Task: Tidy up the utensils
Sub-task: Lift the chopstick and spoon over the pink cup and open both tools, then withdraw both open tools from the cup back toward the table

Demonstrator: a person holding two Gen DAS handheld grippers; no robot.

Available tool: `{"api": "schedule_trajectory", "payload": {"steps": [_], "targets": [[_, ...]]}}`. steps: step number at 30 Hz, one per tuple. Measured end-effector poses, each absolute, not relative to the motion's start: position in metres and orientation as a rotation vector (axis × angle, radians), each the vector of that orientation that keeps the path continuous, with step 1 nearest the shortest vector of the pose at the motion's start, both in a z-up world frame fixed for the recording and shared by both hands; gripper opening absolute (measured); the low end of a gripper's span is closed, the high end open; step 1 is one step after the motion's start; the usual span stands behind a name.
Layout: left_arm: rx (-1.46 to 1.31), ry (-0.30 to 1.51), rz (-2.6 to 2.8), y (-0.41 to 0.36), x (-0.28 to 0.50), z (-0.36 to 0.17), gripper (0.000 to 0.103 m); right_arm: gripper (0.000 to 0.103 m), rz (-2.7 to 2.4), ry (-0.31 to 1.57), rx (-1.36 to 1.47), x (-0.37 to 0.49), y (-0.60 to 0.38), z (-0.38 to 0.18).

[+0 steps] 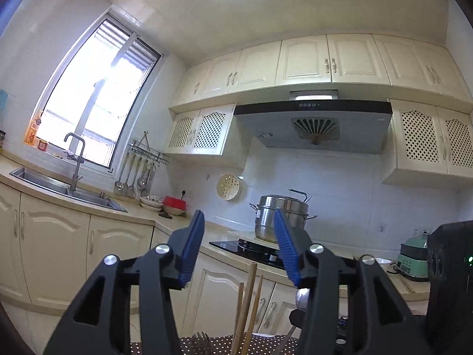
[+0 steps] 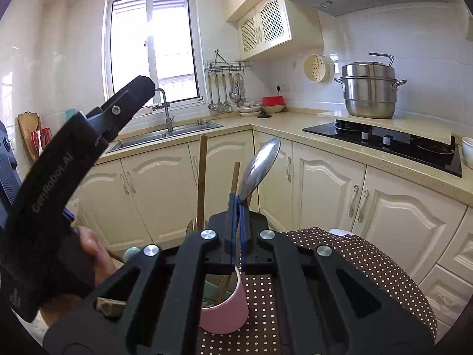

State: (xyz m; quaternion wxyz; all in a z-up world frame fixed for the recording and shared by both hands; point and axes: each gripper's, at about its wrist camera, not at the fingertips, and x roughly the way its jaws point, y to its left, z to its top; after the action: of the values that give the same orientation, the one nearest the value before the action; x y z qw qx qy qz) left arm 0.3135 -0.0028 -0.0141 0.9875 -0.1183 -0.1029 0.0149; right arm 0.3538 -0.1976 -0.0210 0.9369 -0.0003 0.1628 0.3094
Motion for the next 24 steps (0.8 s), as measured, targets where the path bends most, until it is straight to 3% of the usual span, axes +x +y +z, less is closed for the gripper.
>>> {"api": "schedule_trajectory", "payload": {"steps": [7, 18, 19, 22, 24], "targets": [[-0.184, -0.135, 0.038, 0.000, 0.304, -0.006, 0.063, 0.003, 0.618, 0.358, 0.010, 0.353, -0.195, -0.016], [-0.126, 0.037, 0.060, 0.009, 0.292, -0.002, 0.068, 0.006, 0.556, 0.373, -0.025, 0.334, -0.190, -0.003], [-0.123, 0.045, 0.061, 0.010, 0.290, -0.002, 0.068, 0.011, 0.548, 0.371, -0.028, 0.332, -0.190, -0.002], [-0.124, 0.073, 0.053, 0.016, 0.283, 0.000, 0.069, 0.038, 0.503, 0.343, -0.038, 0.324, -0.192, 0.002], [-0.131, 0.096, 0.058, 0.021, 0.278, 0.003, 0.069, 0.039, 0.498, 0.340, -0.021, 0.320, -0.196, 0.006]]}}
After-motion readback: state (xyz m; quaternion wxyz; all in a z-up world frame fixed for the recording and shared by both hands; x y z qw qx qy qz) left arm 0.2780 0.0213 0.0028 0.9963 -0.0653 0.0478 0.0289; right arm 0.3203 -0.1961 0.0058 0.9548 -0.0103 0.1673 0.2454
